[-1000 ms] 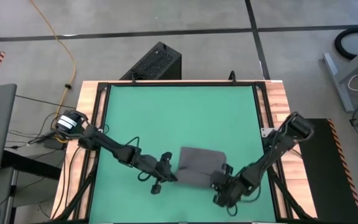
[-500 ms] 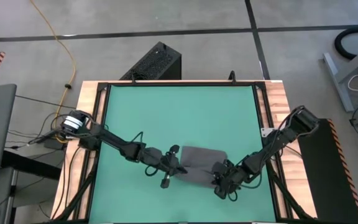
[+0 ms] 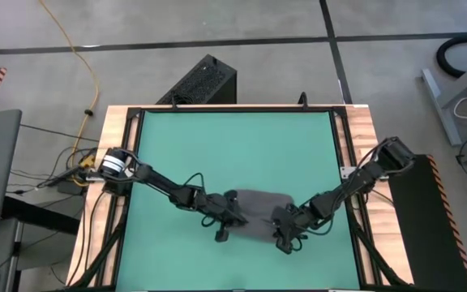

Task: Roll towel into tight, uniform cylinder
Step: Roll the gray towel

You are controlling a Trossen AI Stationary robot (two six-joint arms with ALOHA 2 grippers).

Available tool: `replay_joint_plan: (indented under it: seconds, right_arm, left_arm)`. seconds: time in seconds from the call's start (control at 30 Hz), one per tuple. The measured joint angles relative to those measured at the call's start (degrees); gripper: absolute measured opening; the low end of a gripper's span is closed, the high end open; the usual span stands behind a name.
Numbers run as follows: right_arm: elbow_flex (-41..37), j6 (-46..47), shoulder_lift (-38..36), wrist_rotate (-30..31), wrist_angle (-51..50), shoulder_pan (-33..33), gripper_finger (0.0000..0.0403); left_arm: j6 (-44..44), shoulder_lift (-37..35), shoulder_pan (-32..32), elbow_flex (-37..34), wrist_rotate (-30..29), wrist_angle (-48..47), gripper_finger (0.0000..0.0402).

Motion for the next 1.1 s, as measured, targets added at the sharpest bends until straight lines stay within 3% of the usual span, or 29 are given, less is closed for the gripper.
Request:
replay_joint_plan:
  seconds: [0.1,0.27,0.53,0.67,0.8,0.93,1.1]
  right_arm:
    - [0.0,-0.1,0.0,-0.3,0.1,-1.1,0.0064]
    - [0.2,-2.7,-1.3,-5.5,-0.7,-3.2,0.0135]
    - [0.9,-6.3,-11.5,-5.1,-12.3,-5.5,0.0243]
    - [0.9,-7.3,-16.0,2.6,-11.9,-3.2,0.0253]
    - [1.0,-12.9,-16.2,12.0,-5.2,3.6,0.0254]
    - [1.1,-21.4,-10.8,22.0,1.0,10.8,0.0254]
    - [4.0,-26.3,-2.2,32.0,-0.9,14.8,0.0255]
  left_arm:
    - [-1.0,0.0,0.5,0.0,-2.1,-3.5,0.0000]
    - [-3.6,0.0,1.6,0.0,-1.8,-5.6,0.0000]
    - [-8.2,-0.1,4.0,0.1,2.3,-10.3,0.0000]
    - [-9.6,-0.2,4.6,0.1,4.5,-11.7,0.0000]
    - [-11.7,-0.2,5.3,0.2,5.9,-13.2,0.0000]
    - [-13.3,-0.2,5.7,0.2,7.1,-14.2,0.0000]
    - [-15.0,-0.2,5.7,0.1,8.2,-14.2,0.0000]
